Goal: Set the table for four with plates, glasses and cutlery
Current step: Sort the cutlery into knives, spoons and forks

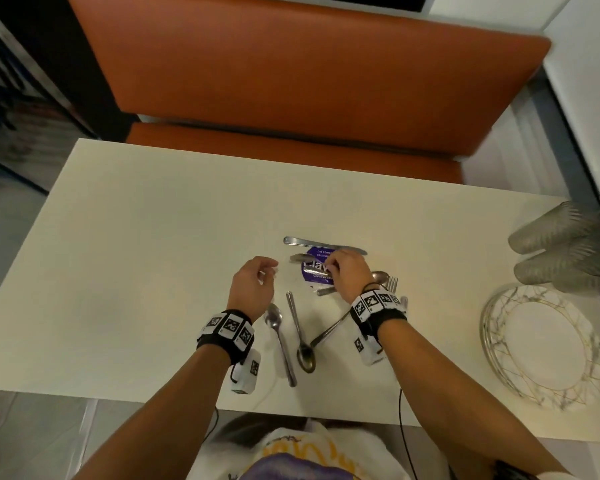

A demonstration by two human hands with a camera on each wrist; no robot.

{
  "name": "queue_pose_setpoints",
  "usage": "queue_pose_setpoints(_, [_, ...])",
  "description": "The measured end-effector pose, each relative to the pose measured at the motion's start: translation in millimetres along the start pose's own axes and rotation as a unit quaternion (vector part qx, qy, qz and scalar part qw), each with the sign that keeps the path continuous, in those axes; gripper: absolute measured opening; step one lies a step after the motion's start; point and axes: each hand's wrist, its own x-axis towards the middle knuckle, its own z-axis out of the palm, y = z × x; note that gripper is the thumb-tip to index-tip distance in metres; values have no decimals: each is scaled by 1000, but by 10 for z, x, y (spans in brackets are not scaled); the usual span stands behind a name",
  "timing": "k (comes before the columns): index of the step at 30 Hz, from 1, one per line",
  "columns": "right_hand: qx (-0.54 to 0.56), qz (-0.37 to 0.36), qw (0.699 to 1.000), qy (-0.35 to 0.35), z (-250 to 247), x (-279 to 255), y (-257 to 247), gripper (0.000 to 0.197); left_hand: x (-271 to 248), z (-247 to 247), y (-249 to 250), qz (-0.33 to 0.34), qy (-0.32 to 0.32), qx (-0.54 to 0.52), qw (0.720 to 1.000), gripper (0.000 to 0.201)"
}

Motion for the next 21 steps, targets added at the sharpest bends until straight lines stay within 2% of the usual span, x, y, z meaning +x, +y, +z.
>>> queue_pose_setpoints(4, [136, 30, 990, 33, -61, -78, -250, 8, -39, -2, 134, -45, -27, -43, 998, 16])
queue_pose_setpoints(6, [202, 35, 978, 49, -62, -130, -461, 7, -11, 2, 224, -73, -61, -74, 993, 23])
queue_pose_setpoints(8, [250, 32, 967, 36, -24, -179, -675, 9, 27, -5, 281, -77, -76, -93, 990, 30])
queue_pose_setpoints(12, [322, 20, 947, 4, 94, -263, -943, 14, 27, -88, 275, -75, -18, -106, 991, 20])
queue_pose_setpoints(17, [236, 19, 971, 1, 359, -354, -981, 15, -136, -246, 79, -103, 11, -127, 986, 21])
queue_pose_setpoints(21, [143, 43, 987, -60, 601, -435, -930, 21, -310, -343, -120, -158, 20, -145, 977, 20])
